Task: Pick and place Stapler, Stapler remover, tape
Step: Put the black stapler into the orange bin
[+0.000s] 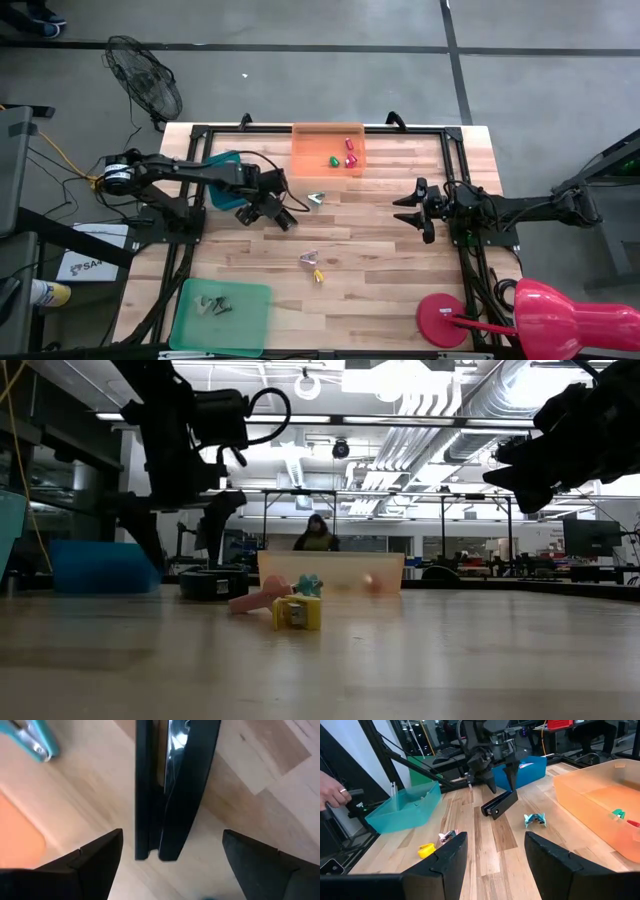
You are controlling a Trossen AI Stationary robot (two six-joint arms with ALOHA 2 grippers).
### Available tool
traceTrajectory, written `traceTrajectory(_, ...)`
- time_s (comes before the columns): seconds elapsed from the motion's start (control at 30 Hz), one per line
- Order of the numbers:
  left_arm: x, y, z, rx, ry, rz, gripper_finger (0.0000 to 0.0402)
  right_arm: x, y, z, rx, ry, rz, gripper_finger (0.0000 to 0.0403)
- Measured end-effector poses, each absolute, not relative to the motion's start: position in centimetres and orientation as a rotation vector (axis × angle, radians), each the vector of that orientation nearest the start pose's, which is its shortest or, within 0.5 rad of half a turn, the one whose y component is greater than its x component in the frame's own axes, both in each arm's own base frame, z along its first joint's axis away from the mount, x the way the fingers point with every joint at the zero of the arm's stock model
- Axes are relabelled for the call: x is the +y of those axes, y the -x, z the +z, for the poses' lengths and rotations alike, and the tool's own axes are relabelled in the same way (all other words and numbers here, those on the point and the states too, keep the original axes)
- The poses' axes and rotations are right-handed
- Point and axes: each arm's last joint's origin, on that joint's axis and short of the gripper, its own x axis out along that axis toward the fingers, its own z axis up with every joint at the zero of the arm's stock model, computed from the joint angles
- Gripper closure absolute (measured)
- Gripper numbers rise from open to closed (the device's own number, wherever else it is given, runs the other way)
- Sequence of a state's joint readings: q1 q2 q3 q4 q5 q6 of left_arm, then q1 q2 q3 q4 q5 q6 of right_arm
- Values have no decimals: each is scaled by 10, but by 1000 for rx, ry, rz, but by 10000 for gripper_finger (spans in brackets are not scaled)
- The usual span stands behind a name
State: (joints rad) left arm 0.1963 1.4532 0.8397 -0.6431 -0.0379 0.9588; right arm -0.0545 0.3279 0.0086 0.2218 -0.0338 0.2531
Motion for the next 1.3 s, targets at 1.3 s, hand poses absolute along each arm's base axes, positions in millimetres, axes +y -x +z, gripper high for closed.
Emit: traceTrajectory(1.3, 36, -282, 147, 1060, -662, -570, 129, -5, -118, 159, 95, -257, -33, 214)
